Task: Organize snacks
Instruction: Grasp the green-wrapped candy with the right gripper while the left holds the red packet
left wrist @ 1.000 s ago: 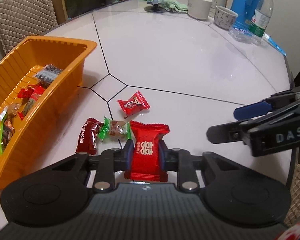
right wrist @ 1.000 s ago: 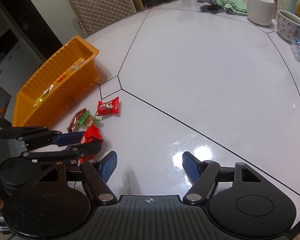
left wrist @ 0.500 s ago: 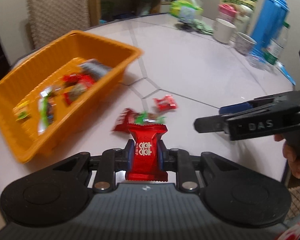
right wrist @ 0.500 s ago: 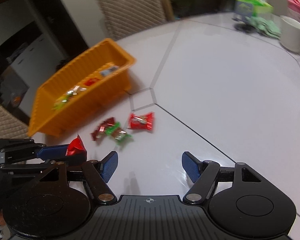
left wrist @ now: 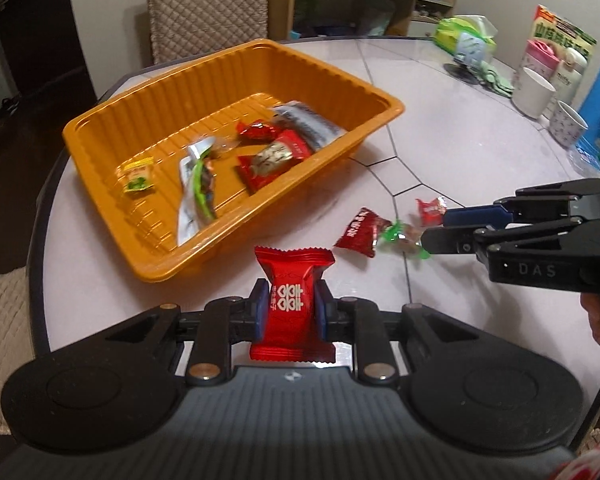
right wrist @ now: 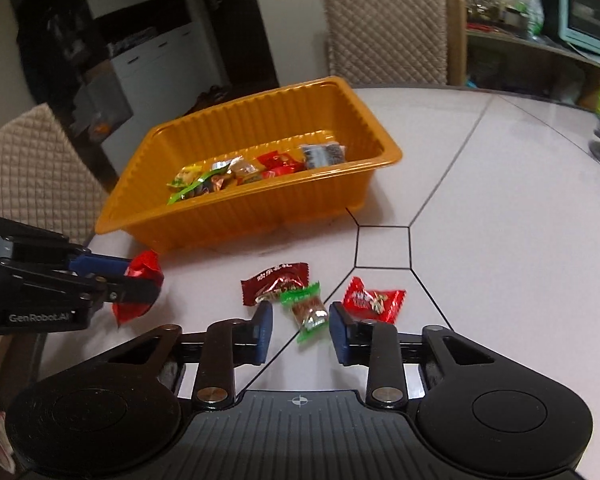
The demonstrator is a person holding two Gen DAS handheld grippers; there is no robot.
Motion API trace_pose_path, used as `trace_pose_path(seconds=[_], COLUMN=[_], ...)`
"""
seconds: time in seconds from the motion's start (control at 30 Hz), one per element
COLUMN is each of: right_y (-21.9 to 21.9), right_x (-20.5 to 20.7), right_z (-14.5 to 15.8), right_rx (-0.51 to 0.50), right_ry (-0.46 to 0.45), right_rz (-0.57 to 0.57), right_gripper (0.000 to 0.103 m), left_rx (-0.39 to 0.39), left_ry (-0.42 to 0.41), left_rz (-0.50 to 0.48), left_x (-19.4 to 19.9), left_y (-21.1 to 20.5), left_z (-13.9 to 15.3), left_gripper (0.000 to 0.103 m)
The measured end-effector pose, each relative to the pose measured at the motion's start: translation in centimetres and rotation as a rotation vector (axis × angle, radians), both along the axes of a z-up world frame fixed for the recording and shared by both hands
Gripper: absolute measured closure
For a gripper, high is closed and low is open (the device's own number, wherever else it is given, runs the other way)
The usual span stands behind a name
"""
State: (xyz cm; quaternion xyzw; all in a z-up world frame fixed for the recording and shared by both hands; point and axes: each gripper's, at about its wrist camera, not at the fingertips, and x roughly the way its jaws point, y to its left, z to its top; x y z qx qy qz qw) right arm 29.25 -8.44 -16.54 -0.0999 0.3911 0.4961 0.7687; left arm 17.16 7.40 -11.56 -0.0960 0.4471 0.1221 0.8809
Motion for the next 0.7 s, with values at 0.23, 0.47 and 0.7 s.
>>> trace_pose_path(seconds=[0.23, 0.47, 0.7], right_y=[1.5, 2.4, 2.7], right_x=[0.6, 0.5, 0.3], right_z=[-1.2, -2.0, -2.5], right_rx=[-0.045, -0.083, -0.111], right_ry=[-0.036, -0.057, -0.073], right_rz=[0.056, 0.082, 0.089], right_gripper=[0.071, 0.071, 0.082], left_rx=[-0.006, -0.006, -0.004], left_ry=[0.006, 0.011, 0.011], left_rz=[0.029, 0.042, 0.049], left_x=[-0.2, -0.4, -0.5], left_y=[0.5, 0.4, 0.3], left_z=[-0.1, -0.1, 0.0], left_gripper=[0.082, 0.082, 0.082])
